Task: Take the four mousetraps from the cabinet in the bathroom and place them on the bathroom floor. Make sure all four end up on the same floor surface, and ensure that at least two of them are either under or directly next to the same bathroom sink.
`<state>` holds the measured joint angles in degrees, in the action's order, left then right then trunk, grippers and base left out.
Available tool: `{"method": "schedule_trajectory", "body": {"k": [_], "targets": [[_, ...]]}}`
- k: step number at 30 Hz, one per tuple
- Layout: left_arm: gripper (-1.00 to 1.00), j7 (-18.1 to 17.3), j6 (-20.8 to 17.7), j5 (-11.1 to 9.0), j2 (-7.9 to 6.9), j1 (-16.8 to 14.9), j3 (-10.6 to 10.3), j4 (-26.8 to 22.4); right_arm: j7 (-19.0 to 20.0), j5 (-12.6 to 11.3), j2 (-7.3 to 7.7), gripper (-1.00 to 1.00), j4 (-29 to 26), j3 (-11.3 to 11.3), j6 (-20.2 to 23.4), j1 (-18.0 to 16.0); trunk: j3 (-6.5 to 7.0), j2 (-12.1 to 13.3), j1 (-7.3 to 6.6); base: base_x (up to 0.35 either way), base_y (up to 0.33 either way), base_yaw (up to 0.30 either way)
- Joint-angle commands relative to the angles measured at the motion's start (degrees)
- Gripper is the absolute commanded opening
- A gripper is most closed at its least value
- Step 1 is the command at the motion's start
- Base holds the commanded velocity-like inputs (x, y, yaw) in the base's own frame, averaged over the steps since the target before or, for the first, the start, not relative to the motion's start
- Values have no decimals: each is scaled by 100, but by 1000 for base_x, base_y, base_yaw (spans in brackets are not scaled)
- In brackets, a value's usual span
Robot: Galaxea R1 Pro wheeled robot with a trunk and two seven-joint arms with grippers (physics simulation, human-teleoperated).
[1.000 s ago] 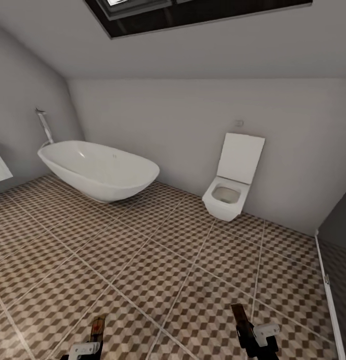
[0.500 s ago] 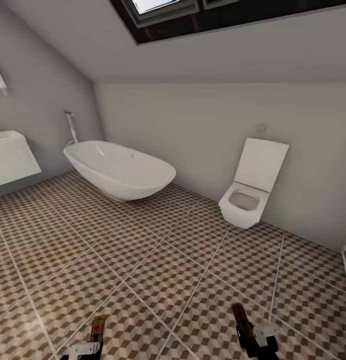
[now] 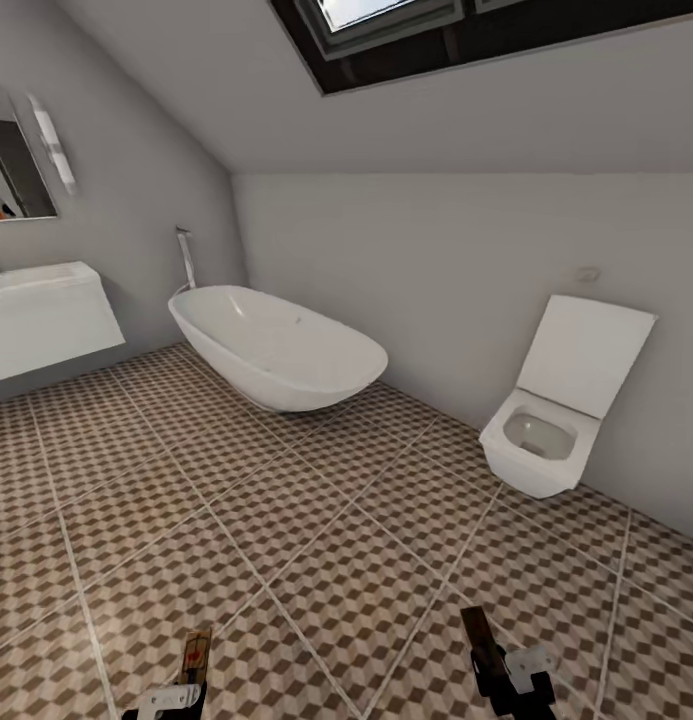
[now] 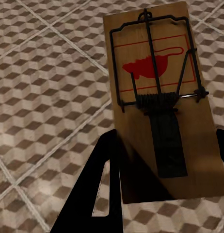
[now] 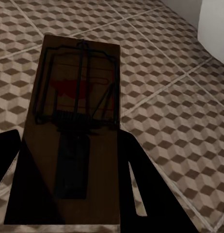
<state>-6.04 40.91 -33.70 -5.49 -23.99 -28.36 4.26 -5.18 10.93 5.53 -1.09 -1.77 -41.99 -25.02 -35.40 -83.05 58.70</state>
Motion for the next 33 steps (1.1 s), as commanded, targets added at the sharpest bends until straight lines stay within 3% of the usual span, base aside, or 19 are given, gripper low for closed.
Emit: {"method": "schedule_trajectory", "body": {"k": [1,8,33], "targets": [[-100,-55,23,-60,3,-9,-20,22,-54,50,1,-100,4,-16,-11,-3,-3,-3,3,331,-1,91],[-100,-55,23,-60,4,-9,-20,22,-65,50,-23,-100,4,-16,-8,-3,1,-3,3,331,0,81],[-100,-55,22,-59,4,-9,-20,22,-62,52,-31,-100,5,-16,-3,-3,1,-3,3,331,11,284]]}}
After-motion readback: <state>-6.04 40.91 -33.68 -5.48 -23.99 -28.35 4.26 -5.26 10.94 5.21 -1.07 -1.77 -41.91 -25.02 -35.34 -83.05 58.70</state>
